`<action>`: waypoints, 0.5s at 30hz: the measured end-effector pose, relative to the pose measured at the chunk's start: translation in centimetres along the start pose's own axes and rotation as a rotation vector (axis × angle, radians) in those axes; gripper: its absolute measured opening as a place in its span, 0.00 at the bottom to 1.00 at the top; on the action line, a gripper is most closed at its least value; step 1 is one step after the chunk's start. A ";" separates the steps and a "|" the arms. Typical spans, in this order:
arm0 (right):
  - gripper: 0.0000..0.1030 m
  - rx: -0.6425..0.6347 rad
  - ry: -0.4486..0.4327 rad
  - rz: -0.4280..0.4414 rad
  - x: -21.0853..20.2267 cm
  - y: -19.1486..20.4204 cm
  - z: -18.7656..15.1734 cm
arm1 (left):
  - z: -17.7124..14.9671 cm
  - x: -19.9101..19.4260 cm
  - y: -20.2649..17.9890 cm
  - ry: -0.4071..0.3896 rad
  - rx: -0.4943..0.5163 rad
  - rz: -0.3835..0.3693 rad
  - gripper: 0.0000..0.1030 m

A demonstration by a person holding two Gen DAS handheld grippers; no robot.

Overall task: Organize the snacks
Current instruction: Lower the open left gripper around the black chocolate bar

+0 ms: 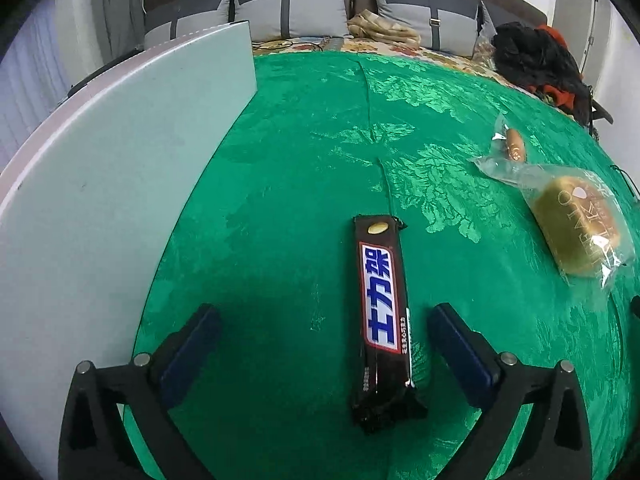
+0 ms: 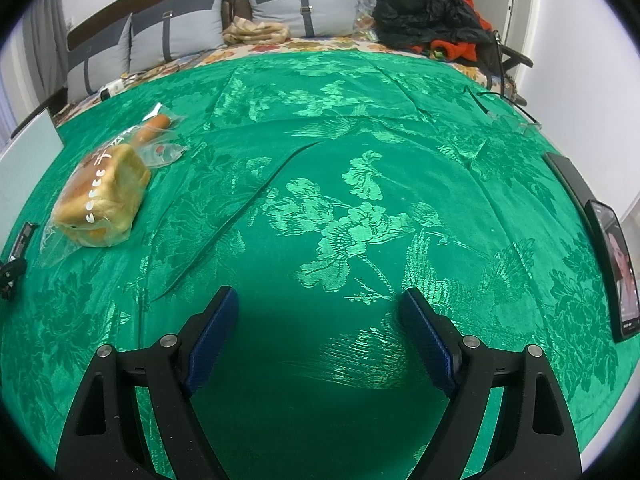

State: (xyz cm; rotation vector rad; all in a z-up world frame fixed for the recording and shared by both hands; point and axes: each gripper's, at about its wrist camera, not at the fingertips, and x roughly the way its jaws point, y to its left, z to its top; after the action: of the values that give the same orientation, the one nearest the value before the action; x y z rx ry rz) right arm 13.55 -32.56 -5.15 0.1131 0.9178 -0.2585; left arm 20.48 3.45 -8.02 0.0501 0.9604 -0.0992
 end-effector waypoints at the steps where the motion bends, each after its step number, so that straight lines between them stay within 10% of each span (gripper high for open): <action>1: 0.83 0.001 0.000 -0.001 0.0 0.0 0.0 | 0.0 0.0 0.0 -0.001 -0.002 0.001 1.00; 15: 0.83 0.013 0.001 -0.011 -0.1 -0.4 0.0 | 0.2 0.3 0.1 -0.001 -0.002 -0.001 1.00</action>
State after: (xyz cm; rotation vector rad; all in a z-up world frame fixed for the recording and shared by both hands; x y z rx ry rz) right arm 13.39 -32.89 -5.02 0.1206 0.9176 -0.2747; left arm 20.76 3.48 -8.14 0.0479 0.9596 -0.0996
